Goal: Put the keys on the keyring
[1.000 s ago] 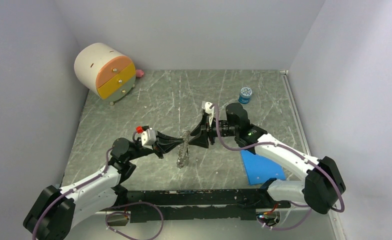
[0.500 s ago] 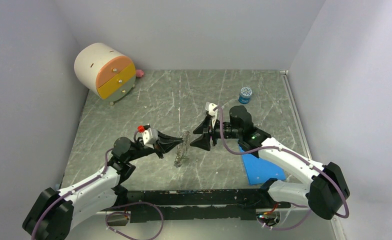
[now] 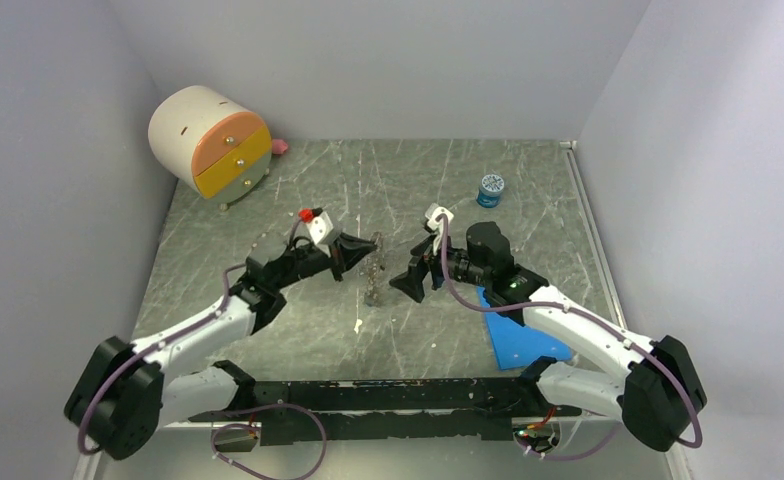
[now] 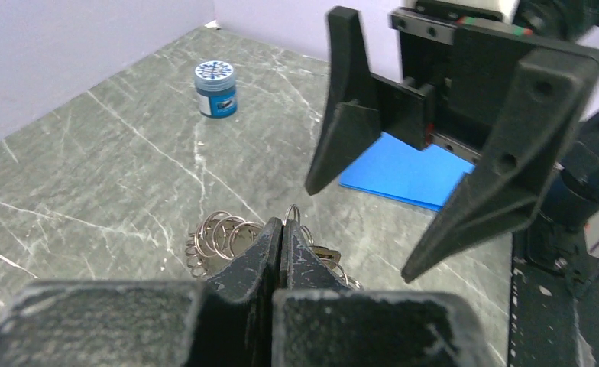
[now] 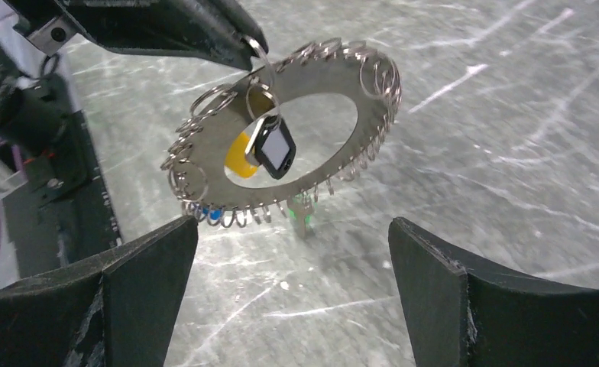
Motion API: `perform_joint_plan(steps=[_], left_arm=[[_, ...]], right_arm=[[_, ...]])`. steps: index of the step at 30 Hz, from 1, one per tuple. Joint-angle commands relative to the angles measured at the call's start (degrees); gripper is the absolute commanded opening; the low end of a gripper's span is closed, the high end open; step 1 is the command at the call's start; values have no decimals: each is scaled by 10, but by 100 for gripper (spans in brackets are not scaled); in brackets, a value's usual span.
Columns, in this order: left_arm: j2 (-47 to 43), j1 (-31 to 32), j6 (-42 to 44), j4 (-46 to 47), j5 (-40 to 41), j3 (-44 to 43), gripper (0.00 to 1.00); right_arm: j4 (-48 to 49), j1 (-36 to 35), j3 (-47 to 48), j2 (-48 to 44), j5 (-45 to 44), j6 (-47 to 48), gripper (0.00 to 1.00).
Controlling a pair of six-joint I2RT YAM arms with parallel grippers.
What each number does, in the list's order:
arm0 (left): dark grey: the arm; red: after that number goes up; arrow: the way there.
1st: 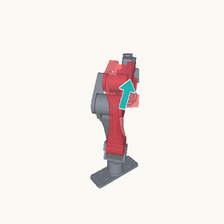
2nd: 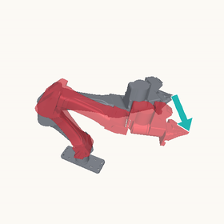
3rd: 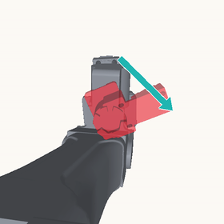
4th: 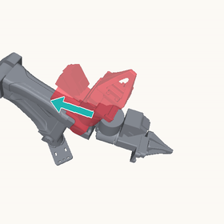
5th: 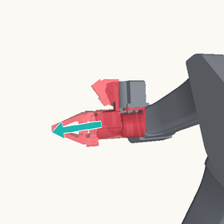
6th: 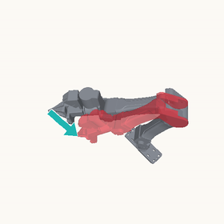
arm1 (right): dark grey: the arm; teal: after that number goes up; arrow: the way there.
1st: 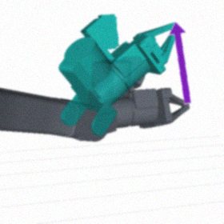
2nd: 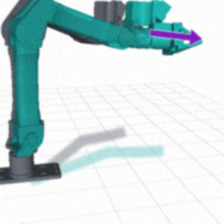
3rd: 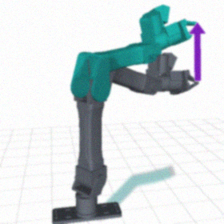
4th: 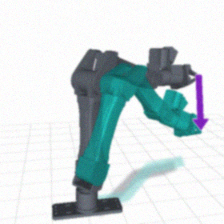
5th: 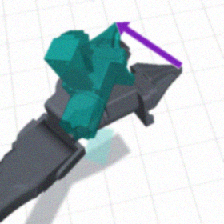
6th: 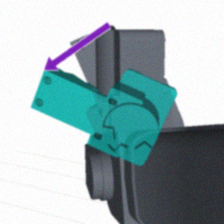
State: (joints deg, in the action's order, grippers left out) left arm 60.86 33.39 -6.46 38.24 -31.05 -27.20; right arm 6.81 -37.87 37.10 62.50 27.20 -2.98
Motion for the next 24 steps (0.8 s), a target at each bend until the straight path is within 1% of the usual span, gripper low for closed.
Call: perform_joint_plan(steps=[1,3,5,7,9,12,17,21,24], left_arm=[[69,-12,-3,31,35,-76,3],[104,-22,-18,34,51,-100,3],[136,-36,-48,63,64,-108,2],[169,-52,-76,114,72,-99,3],[191,-62,-79,164,75,-81,2],[205,-63,-78,196,117,-51,3],[191,-64,-73,208,166,13,3],[155,-64,-65,186,201,57,4],[122,-64,-60,156,219,88,8]], right_arm=[[15,15,-13,-30,-88,-25,99],[19,22,-26,-42,-108,-36,99],[25,27,-38,-53,-123,-48,99],[24,34,-44,-59,-134,-57,99],[25,40,-51,-62,-137,-64,99],[35,47,-64,-59,-139,-73,99],[56,57,-81,-53,-125,-87,99],[59,65,-81,-48,-125,-90,99],[60,68,-78,-47,-124,-90,99]])
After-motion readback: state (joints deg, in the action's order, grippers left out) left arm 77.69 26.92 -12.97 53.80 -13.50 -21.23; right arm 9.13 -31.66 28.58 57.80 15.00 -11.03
